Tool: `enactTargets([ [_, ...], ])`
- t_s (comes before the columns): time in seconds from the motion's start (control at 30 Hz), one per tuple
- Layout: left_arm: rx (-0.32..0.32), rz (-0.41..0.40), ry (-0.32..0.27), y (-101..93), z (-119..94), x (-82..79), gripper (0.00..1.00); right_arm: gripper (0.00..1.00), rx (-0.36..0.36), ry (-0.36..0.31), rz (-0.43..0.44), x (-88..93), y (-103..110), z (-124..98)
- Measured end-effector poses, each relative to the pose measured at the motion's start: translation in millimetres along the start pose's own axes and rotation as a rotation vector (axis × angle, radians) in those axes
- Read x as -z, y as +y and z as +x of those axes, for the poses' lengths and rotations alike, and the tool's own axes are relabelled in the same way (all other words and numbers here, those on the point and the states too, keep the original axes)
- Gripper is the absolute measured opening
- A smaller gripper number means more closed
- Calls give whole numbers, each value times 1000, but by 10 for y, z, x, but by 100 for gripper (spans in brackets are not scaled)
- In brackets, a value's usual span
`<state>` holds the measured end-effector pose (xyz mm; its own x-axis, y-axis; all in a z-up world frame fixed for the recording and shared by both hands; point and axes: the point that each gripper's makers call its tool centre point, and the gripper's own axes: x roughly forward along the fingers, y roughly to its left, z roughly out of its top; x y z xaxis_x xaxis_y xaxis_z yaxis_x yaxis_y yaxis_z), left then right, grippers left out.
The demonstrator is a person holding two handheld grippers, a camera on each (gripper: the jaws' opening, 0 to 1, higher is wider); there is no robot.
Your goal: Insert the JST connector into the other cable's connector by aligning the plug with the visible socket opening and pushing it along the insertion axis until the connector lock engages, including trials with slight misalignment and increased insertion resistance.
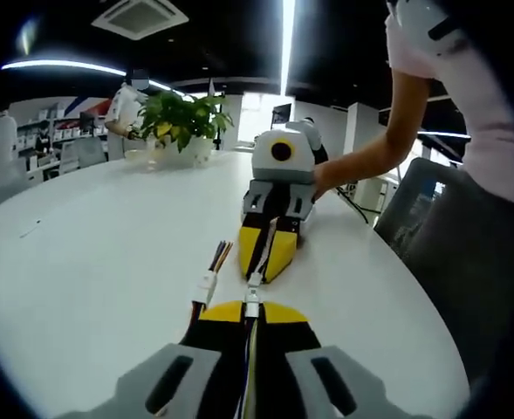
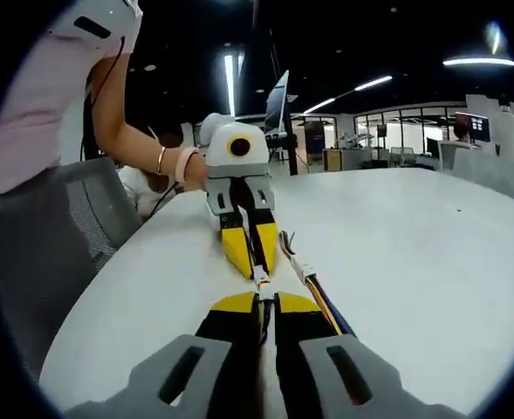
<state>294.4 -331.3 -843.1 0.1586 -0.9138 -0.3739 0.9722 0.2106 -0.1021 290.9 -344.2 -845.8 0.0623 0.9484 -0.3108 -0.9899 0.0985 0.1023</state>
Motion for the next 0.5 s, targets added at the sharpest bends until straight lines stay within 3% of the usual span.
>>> enactTargets([
  [0.5,19,-37,4,-8,-9,-12,0,3,-45,34,-44,-34,46,44],
])
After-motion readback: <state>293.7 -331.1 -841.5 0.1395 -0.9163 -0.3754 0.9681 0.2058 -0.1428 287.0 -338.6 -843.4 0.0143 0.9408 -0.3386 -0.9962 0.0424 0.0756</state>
